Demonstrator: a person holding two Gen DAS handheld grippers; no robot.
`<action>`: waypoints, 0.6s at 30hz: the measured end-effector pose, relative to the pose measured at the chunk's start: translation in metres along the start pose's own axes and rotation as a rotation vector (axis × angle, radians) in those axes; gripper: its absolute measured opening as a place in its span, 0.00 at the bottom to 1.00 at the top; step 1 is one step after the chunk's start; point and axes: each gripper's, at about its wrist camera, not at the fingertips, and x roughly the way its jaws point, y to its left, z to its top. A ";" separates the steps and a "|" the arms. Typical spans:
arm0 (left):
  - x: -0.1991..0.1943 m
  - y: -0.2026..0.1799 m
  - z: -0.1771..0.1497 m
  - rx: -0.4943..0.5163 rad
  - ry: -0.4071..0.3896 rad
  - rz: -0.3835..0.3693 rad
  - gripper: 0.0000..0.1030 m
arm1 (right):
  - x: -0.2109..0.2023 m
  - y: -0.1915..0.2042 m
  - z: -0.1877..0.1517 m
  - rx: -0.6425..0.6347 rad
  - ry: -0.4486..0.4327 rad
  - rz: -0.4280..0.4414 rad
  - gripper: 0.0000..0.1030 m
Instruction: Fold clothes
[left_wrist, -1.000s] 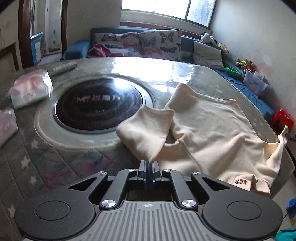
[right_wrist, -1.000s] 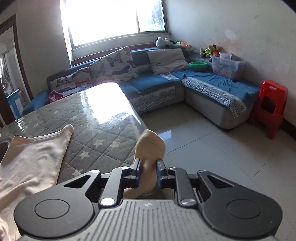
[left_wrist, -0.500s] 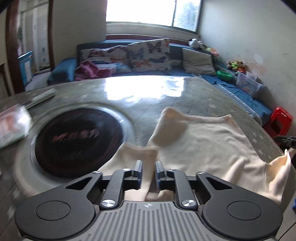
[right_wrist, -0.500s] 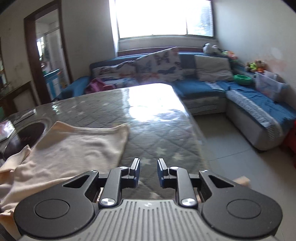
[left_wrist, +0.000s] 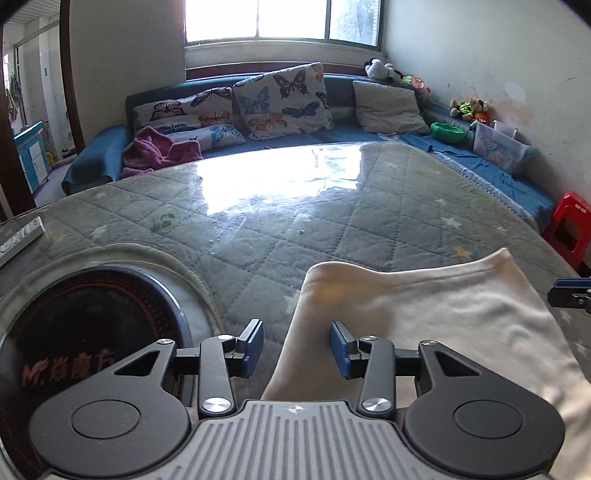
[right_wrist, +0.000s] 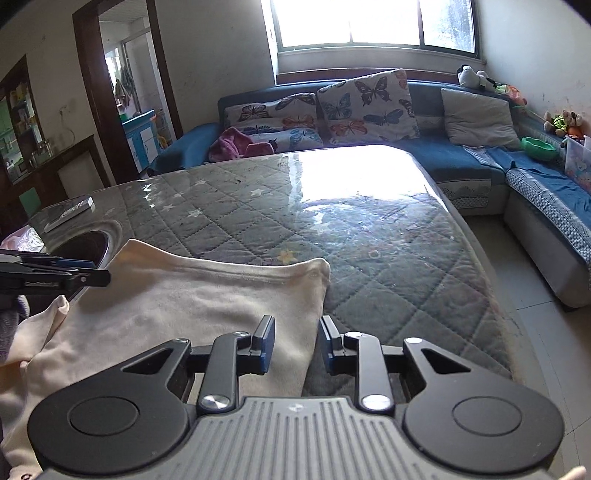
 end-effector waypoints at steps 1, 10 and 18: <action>0.004 0.001 0.000 -0.002 0.000 -0.009 0.36 | 0.003 0.000 0.001 0.000 0.002 -0.001 0.25; -0.022 -0.034 -0.013 0.134 -0.056 -0.201 0.06 | 0.021 -0.007 0.011 0.009 0.006 -0.011 0.25; -0.043 -0.048 -0.026 0.234 -0.100 -0.224 0.42 | 0.028 -0.010 0.012 0.019 0.016 -0.012 0.25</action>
